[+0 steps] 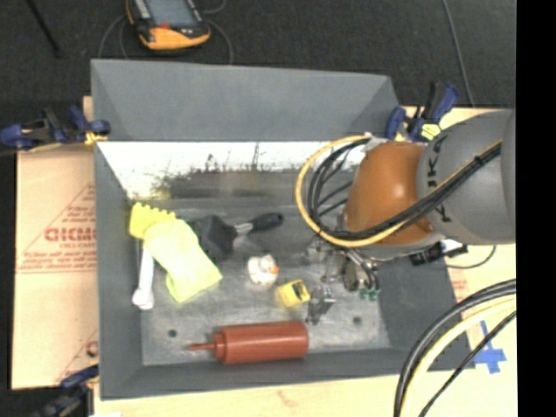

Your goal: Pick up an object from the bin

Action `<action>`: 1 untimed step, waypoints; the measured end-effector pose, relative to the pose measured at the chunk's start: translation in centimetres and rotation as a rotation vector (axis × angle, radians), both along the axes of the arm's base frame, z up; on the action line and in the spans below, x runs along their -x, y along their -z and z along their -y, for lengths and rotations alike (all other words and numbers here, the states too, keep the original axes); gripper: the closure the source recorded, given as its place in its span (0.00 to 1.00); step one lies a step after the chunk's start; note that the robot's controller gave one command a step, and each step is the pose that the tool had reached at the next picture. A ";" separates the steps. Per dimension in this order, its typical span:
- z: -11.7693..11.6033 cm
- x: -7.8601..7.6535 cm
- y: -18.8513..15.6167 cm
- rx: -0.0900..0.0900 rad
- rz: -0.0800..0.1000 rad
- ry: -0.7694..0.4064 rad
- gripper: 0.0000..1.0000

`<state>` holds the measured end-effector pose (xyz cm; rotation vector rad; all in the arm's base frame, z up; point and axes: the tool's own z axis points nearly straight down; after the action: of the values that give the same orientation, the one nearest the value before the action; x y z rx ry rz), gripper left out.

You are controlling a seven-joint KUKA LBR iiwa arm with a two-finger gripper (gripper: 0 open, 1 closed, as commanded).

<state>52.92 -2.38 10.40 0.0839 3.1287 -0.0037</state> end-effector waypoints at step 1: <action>-10.8 3.0 3.1 -0.003 -0.009 -0.185 1.00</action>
Offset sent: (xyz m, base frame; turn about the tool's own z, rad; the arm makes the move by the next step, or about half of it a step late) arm 0.0000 0.0000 0.0000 0.0000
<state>49.89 8.41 7.29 -0.2063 3.1321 0.0018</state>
